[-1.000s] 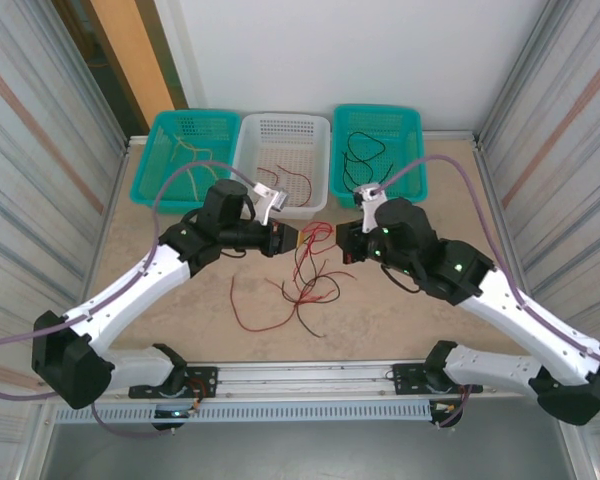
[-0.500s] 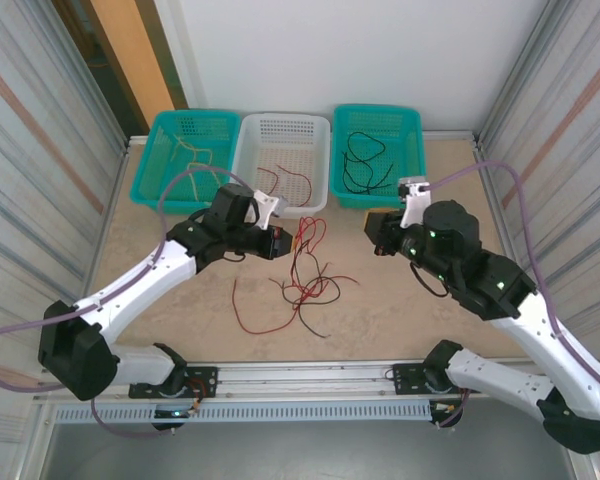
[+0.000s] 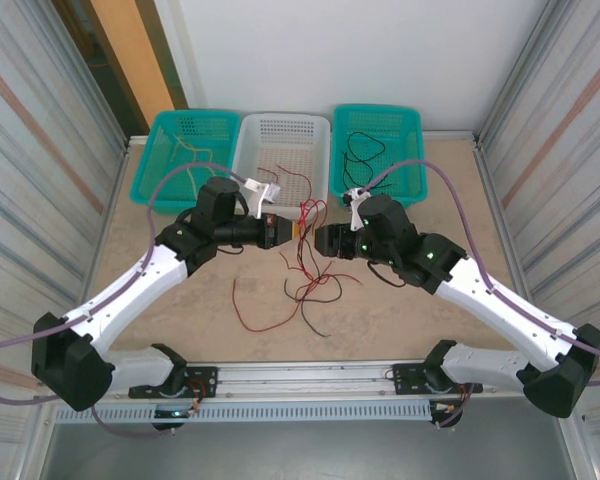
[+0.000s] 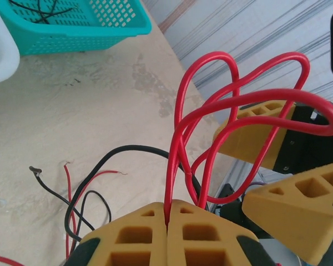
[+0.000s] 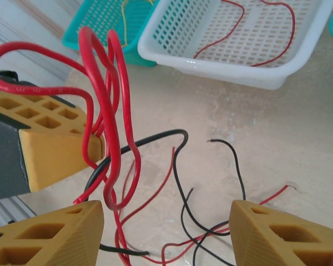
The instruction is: Untangle the cables
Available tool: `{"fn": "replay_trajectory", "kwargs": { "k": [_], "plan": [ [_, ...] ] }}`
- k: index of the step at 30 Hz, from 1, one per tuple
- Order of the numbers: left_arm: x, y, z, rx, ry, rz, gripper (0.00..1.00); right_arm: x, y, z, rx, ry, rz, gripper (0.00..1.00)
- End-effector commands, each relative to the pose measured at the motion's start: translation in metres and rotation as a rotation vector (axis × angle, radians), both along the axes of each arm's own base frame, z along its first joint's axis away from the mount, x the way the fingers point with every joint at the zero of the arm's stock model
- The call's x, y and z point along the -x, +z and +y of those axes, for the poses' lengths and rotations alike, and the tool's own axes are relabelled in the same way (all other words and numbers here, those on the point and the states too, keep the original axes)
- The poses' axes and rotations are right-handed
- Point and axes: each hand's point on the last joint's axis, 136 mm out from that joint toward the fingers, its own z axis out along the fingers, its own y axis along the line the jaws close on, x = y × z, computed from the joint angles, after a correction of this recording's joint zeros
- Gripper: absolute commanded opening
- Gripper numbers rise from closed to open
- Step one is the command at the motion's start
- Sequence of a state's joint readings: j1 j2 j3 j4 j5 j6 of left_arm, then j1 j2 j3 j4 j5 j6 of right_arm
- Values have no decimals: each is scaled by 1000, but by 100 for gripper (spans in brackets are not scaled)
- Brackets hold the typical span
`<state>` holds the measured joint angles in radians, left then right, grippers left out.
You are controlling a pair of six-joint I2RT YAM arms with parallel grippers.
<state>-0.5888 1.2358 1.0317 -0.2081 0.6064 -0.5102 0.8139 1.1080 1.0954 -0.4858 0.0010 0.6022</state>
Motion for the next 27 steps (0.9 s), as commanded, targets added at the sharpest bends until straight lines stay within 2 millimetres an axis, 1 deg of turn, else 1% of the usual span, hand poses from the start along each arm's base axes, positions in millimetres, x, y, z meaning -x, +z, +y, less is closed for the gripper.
{"fn": "replay_trajectory", "kwargs": {
  "k": [1, 3, 6, 8, 10, 12, 15, 18, 20, 23, 27],
  "plan": [
    [4, 25, 2, 82, -8, -34, 0, -3, 15, 9, -62, 6, -10, 59],
    [2, 30, 5, 103, 10, -35, 0, 2, 11, 12, -57, 31, 17, 59],
    [-5, 39, 14, 136, 54, -41, 0, 13, -1, 16, -23, 77, 61, 59],
    [-8, 43, 18, 155, 68, -45, 0, 21, -7, 14, 16, 81, 63, 59],
    [-10, 44, 18, 159, 66, -48, 0, 24, -8, 10, 31, 71, 51, 60],
    [-10, 42, 16, 161, 58, -38, 0, 24, -1, 7, 19, 56, 30, 60],
    [-11, 36, 14, 166, 54, -17, 0, 18, 22, 4, -31, 23, -42, 60],
    [-10, 32, 12, 163, 43, 2, 0, 9, 44, 2, -82, -4, -102, 61],
    [-9, 30, 12, 162, 36, 10, 0, -1, 54, 3, -99, -18, -123, 61],
    [-8, 28, 11, 162, 30, 15, 0, -16, 61, 7, -104, -28, -136, 58],
    [-6, 23, 12, 157, 25, 25, 0, -30, 70, 16, -130, -20, -150, 54]
  ]
}}
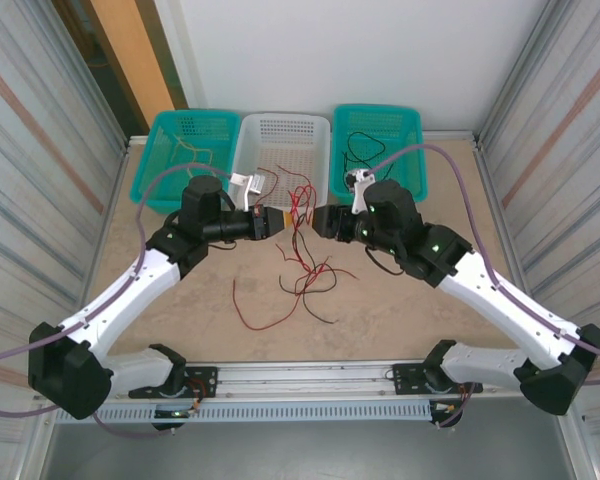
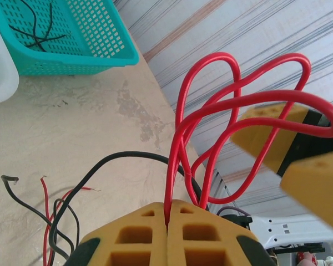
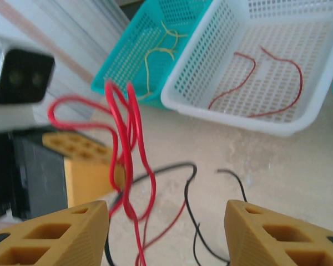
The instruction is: Untangle the cables
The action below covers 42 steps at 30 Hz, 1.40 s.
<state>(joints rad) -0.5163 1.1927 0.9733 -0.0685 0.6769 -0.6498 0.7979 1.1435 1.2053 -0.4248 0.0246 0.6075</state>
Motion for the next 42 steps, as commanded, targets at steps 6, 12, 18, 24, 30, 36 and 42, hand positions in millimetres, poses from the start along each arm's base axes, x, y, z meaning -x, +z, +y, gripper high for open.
{"fn": "replay_trajectory", "kwargs": {
  "k": [6, 12, 18, 24, 30, 36, 42],
  "plan": [
    [7, 2, -2, 23, -39, -13, 0, -19, 12, 22, -53, 45, -30, 29],
    [9, 0, -3, 23, -53, -13, 7, -14, 15, 25, -66, 73, -30, 0],
    [15, -2, -8, 67, -91, -13, 51, -7, 45, 13, -123, 57, -111, 0],
    [30, 2, -19, 67, -154, -64, 62, -1, 66, 8, -185, 55, -152, 0],
    [18, -24, -17, -36, -93, -8, 55, 9, 91, 0, -248, 61, -199, 0],
    [14, -42, -22, -22, -94, 49, 60, 22, 119, -14, -322, 55, -269, 0],
    [16, -55, -28, -35, -114, 87, 48, 29, 138, -30, -337, 25, -332, 0]
  ]
}}
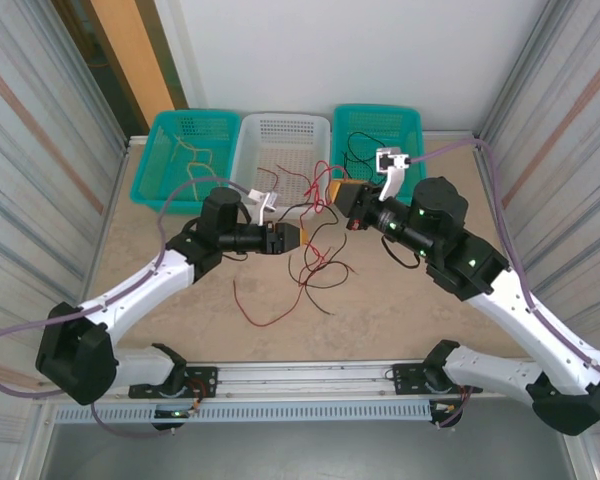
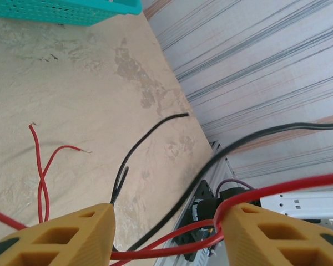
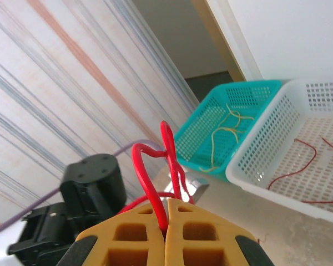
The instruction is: Untangle the cables
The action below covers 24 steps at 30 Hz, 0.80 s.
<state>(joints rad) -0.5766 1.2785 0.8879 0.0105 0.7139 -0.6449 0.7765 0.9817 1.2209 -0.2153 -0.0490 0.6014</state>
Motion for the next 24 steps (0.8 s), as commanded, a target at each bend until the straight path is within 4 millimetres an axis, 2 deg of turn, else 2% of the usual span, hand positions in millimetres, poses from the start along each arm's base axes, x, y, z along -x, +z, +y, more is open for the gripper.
{"fn": "replay_trajectory", "kwargs": {
  "k": [1, 4, 12, 16, 22, 24],
  "plan": [
    [2, -7, -5, -6, -18, 18, 43, 4, 29, -13, -62, -33, -72, 0],
    [3, -17, -6, -26, -25, 44, 31, 5, 37, -18, -62, -49, -98, 0],
    [-1, -56, 9, -165, 29, 111, 21, 16, 65, -39, -80, -80, -177, 0],
    [-3, -70, 13, -190, 41, 155, 25, 20, 70, -47, -72, -101, -196, 0],
    [-3, -70, 31, -238, 72, 130, 41, 22, 68, -62, -47, -149, -200, 0],
    [-4, -70, 38, -247, 82, 131, 44, 24, 70, -66, -50, -158, -206, 0]
  ]
}}
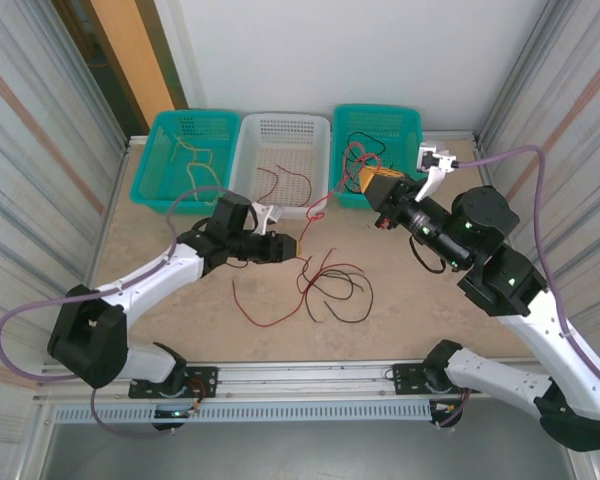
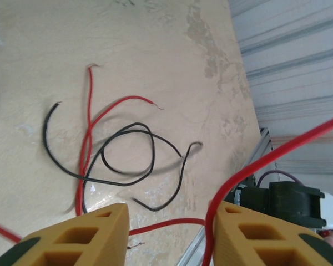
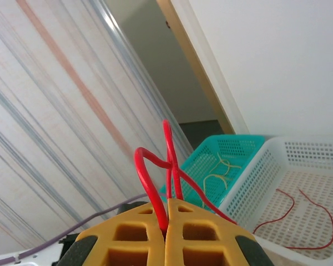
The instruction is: Untangle the cables
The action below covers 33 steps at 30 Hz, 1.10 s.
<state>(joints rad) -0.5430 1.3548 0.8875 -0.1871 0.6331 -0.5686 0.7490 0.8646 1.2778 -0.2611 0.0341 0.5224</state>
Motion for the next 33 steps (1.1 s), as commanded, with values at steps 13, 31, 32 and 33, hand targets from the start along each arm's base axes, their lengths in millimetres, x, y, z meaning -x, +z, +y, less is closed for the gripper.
{"fn": "replay_trajectory", "kwargs": {
  "k": [13, 31, 32, 33],
  "plan": [
    [25, -30, 35, -147, -6, 50, 57, 16, 48, -49, 7, -148, -161, 0],
    [9, 110, 39, -97, -11, -315, 87, -13, -6, -15, 118, -103, -4, 0],
    [9, 122, 39, -89, -20, -344, 88, -14, -9, -12, 123, -94, 6, 0],
    [11, 134, 38, -79, -33, -371, 88, -16, -13, -9, 129, -87, 17, 0]
  ]
}}
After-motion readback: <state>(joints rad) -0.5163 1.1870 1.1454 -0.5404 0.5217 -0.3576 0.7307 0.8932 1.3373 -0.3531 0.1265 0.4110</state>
